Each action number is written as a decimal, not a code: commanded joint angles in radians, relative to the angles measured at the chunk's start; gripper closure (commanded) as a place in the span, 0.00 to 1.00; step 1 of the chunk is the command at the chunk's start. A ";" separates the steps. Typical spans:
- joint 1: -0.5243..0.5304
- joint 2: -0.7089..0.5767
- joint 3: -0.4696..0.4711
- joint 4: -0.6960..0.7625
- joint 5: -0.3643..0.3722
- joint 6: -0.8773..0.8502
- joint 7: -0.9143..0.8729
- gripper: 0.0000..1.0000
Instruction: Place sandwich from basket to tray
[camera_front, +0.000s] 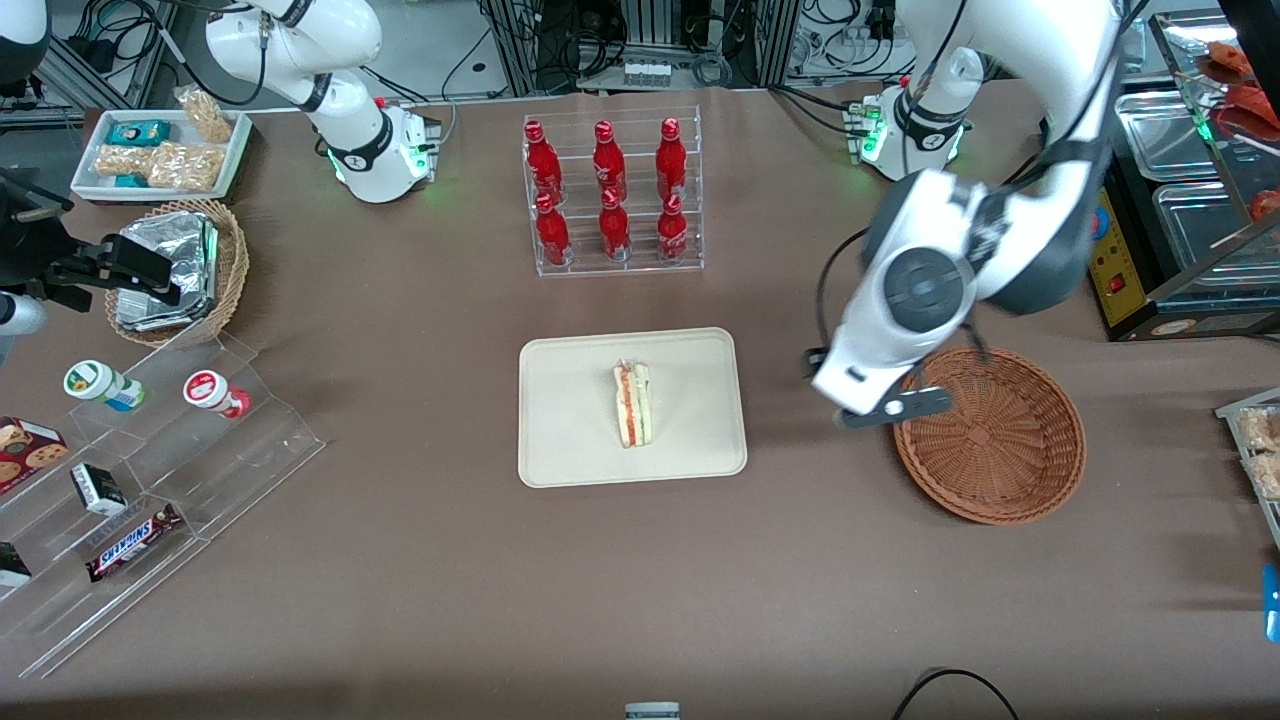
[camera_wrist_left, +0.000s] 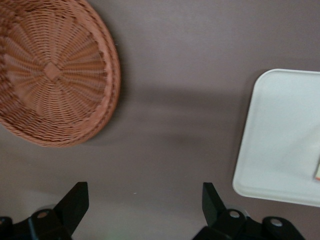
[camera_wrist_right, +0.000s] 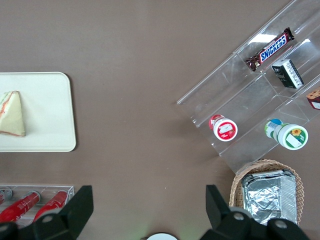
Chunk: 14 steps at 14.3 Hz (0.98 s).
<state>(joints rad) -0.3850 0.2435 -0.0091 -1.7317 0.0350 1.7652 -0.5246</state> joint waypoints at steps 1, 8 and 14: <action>0.046 -0.136 -0.009 -0.124 0.016 0.007 0.098 0.00; 0.306 -0.302 -0.112 -0.157 0.008 -0.122 0.438 0.00; 0.428 -0.320 -0.135 -0.059 -0.003 -0.153 0.635 0.00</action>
<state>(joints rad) 0.0177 -0.0681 -0.1295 -1.8383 0.0366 1.6333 0.0776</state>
